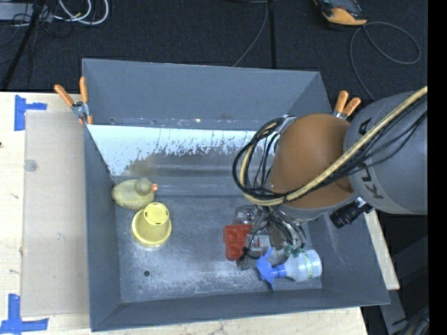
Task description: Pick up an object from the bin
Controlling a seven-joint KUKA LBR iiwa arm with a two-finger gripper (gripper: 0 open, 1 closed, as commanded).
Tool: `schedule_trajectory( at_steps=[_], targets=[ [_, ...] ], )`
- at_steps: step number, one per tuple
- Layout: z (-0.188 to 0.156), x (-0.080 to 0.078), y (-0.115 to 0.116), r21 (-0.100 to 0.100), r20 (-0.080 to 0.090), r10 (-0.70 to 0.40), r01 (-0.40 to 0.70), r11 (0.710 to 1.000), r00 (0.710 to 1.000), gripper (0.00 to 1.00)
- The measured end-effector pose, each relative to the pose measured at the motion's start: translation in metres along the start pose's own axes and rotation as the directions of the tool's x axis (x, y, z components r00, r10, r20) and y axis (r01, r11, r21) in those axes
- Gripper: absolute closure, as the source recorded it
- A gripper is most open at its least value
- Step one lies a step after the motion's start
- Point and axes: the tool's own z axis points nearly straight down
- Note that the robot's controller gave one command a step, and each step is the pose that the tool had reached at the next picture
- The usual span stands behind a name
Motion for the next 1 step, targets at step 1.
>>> schedule_trajectory(
  at_steps=[1],
  targets=[
    [0.0, 0.0, 0.0, 0.0, 0.0, 0.0, 0.0, 1.0, 1.0, 1.0]
  ],
)
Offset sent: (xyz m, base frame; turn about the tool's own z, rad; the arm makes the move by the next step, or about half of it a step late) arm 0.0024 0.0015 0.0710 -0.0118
